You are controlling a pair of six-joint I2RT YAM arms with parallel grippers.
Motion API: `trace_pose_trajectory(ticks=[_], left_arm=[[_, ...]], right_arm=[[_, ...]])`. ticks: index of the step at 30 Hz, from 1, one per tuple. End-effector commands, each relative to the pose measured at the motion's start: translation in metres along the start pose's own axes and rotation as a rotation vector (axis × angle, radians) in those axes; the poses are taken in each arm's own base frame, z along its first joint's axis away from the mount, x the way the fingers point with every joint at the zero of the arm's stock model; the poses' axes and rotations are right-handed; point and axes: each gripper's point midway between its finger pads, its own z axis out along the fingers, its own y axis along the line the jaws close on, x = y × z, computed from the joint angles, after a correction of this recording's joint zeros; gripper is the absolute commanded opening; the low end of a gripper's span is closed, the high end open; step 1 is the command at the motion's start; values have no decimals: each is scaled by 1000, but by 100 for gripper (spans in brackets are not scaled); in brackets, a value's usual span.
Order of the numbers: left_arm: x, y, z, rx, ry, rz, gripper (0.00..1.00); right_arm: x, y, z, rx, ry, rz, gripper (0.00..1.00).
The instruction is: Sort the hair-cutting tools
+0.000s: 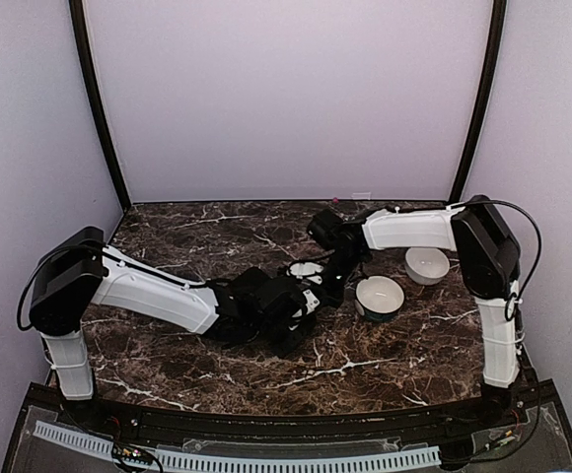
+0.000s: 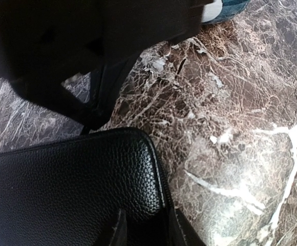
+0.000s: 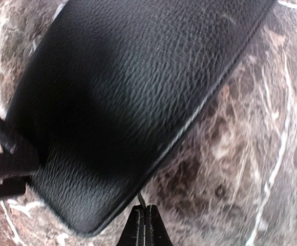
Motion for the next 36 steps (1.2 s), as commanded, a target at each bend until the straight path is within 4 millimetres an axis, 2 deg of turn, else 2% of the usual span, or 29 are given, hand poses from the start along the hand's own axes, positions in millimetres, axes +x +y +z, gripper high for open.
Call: trace_pose_trajectory(ticks=[1, 8, 13, 18, 20, 22, 25, 28, 31, 34, 36], left_arm=[[38, 10, 13, -48, 114, -14, 27], [43, 9, 16, -41, 121, -33, 24], [40, 11, 16, -51, 106, -63, 24], [25, 18, 7, -77, 51, -94, 33], [19, 23, -3, -92, 39, -100, 37], [11, 26, -18, -87, 6, -96, 40], [11, 35, -41, -108, -38, -95, 42], [10, 51, -56, -166, -73, -95, 45], [6, 64, -57, -189, -80, -108, 46], [0, 80, -50, -220, -65, -103, 47], [-7, 97, -48, -240, -60, -135, 51]], right_arm=[[14, 13, -19, 2, 15, 7, 0], [36, 35, -22, -24, 21, 29, 0], [38, 52, -24, -66, 9, 23, 0], [35, 63, -21, -118, 5, 29, 0], [34, 56, -22, -101, 7, 33, 0], [36, 40, -26, -70, 10, 52, 0], [43, 3, -41, -10, 5, 107, 0], [41, -32, -55, 51, -18, 150, 0], [32, -51, -57, 77, -29, 164, 0], [21, -60, -52, 68, -49, 179, 0], [17, -63, -48, 56, -48, 187, 0]])
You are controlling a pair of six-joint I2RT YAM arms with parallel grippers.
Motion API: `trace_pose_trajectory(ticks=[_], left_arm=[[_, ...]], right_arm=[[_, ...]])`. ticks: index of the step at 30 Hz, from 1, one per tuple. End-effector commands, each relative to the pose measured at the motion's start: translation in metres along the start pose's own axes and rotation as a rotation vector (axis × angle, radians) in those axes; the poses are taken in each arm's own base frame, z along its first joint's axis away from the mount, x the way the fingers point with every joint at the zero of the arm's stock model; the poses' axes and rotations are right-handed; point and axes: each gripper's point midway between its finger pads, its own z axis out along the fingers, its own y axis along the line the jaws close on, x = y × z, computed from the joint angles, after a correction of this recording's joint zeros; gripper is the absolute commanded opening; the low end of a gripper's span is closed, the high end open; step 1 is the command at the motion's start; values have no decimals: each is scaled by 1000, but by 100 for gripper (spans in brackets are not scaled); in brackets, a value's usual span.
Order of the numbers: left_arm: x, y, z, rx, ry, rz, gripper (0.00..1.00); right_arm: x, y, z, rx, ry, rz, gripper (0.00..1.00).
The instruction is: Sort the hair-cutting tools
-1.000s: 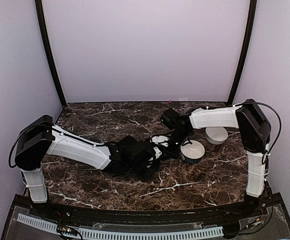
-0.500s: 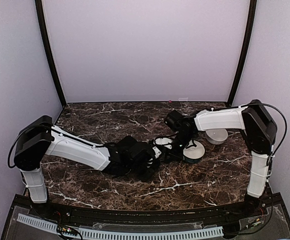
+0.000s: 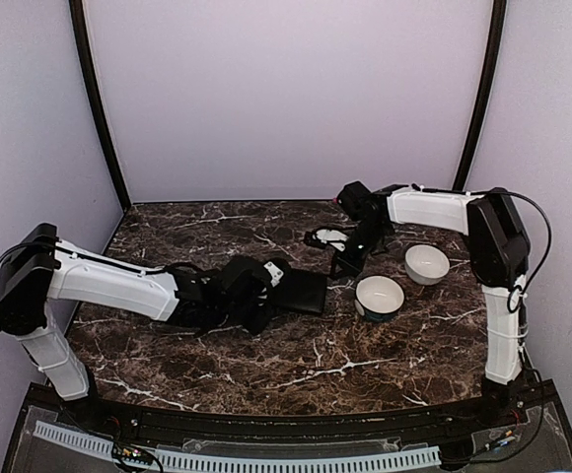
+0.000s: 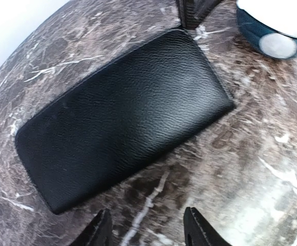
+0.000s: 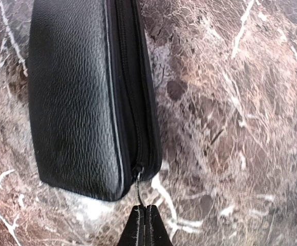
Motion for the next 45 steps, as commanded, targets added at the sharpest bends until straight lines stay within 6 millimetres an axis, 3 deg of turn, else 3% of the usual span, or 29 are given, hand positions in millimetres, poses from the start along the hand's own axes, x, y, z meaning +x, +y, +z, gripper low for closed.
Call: trace_pose_trajectory(ticks=[1, 7, 12, 17, 24, 28, 32, 35, 37, 40, 43, 45], left_arm=[[-16, 35, 9, -71, 10, -29, 55], [-43, 68, 25, 34, -13, -116, 61], [-65, 80, 52, 187, -13, -158, 61], [-51, 103, 93, 192, 74, -235, 58], [-22, 97, 102, 243, 135, -243, 56], [7, 87, 90, 268, 213, -311, 49], [35, 83, 55, 265, 208, -427, 47], [58, 91, 37, 191, 212, -456, 47], [56, 99, 26, 159, 182, -431, 48], [27, 98, 7, 145, 89, -336, 49], [-1, 71, -7, 205, 4, -182, 51], [-3, 48, -7, 264, -11, -75, 51]], right_arm=[[-9, 6, 14, -45, 21, 17, 0], [-5, 1, 25, -22, 49, 17, 0], [-2, 5, 34, -21, 61, 12, 0], [-11, 11, 45, -21, 81, -15, 0], [-32, 23, 64, -18, 93, -85, 0], [-45, 25, 70, -26, 81, -99, 0], [-53, 28, 73, -24, 77, -116, 0], [-52, 30, 74, -31, 75, -122, 0], [-51, 31, 75, -33, 71, -127, 0], [-49, 33, 75, -33, 70, -135, 0], [-46, 34, 75, -33, 78, -137, 0], [-45, 34, 76, -30, 79, -142, 0]])
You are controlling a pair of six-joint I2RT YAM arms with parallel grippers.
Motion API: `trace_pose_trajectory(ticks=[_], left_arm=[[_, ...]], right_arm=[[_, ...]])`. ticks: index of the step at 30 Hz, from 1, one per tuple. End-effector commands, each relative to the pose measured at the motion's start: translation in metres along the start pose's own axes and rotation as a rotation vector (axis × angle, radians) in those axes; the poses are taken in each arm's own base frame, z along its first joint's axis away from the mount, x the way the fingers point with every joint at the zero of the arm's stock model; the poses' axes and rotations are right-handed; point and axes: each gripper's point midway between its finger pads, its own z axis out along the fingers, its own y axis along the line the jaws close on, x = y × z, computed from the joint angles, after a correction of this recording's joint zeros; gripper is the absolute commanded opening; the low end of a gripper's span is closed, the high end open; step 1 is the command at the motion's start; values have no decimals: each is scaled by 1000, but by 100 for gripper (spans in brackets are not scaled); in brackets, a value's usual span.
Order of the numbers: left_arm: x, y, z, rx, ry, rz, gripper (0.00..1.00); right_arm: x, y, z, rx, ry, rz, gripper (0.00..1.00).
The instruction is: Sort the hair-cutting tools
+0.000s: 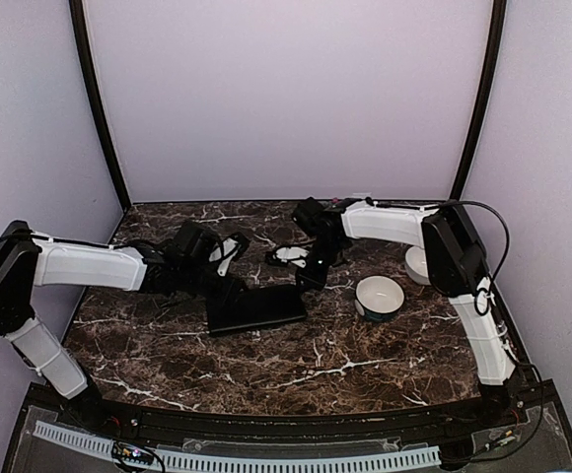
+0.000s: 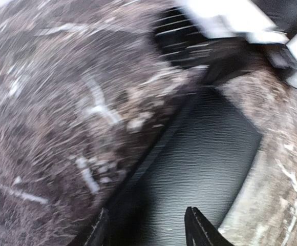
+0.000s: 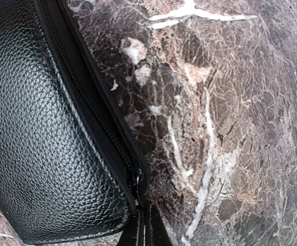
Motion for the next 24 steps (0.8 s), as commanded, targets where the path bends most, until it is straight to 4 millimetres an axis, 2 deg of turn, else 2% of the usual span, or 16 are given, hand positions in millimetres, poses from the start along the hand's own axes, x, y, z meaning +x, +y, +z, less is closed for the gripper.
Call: trace_pose_trajectory(ticks=[1, 5, 9, 12, 16, 19, 20, 24], left_arm=[[-8, -44, -3, 84, -35, 240, 51], [12, -45, 24, 95, 72, 226, 44], [35, -42, 41, 95, 159, 183, 36], [71, -24, 54, 9, 299, 121, 31], [110, -21, 61, 6, 407, 38, 25], [122, -18, 60, -4, 415, -4, 23], [124, -18, 60, -4, 416, -13, 23], [129, -19, 61, -1, 410, -34, 23]], right_arm=[[6, 8, 6, -17, 10, -13, 0], [11, 10, 8, -22, 25, -16, 0], [19, 11, 6, -13, 39, -20, 0], [28, 10, 2, -3, 44, -12, 0], [43, 9, -7, 0, 54, 13, 0], [55, 16, -14, 3, 56, 19, 0], [63, 21, -14, -2, 66, 22, 0], [72, 42, -14, -27, 63, 15, 0]])
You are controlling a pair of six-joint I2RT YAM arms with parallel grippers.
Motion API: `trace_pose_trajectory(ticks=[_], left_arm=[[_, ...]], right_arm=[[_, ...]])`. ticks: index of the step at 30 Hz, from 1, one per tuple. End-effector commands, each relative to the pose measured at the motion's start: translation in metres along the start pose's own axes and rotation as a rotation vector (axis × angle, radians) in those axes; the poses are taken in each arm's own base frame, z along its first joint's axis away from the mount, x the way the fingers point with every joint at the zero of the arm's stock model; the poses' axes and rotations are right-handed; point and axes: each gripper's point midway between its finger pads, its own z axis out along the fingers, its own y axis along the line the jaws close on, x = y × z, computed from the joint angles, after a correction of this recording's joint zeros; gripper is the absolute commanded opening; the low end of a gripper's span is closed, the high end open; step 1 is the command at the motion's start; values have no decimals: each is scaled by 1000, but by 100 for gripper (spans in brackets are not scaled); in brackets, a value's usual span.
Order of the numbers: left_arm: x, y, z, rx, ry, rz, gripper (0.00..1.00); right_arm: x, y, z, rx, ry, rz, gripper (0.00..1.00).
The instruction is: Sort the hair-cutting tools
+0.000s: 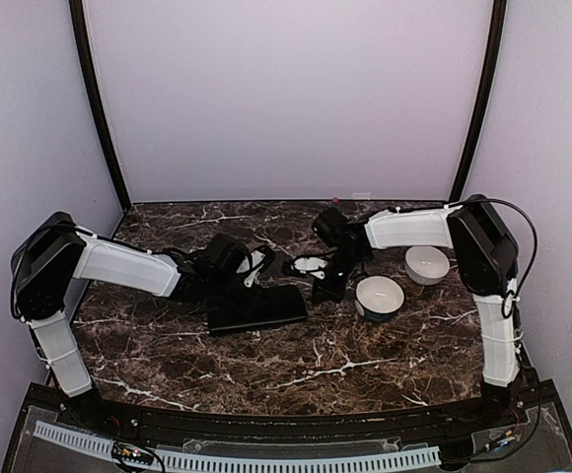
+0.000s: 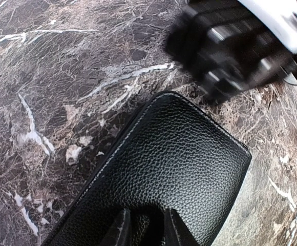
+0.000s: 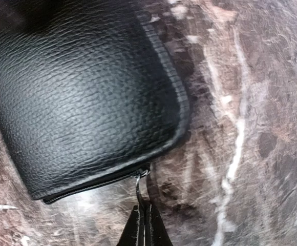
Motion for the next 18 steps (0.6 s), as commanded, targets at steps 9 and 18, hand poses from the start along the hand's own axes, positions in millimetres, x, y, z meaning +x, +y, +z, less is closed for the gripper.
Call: trace_pose_trajectory(ticks=[9, 18], left_arm=[[116, 18, 18, -51, 346, -97, 23], [116, 17, 20, -46, 335, -102, 23]], right_arm=[[32, 102, 15, -198, 100, -101, 0], [41, 104, 8, -180, 96, -94, 0]])
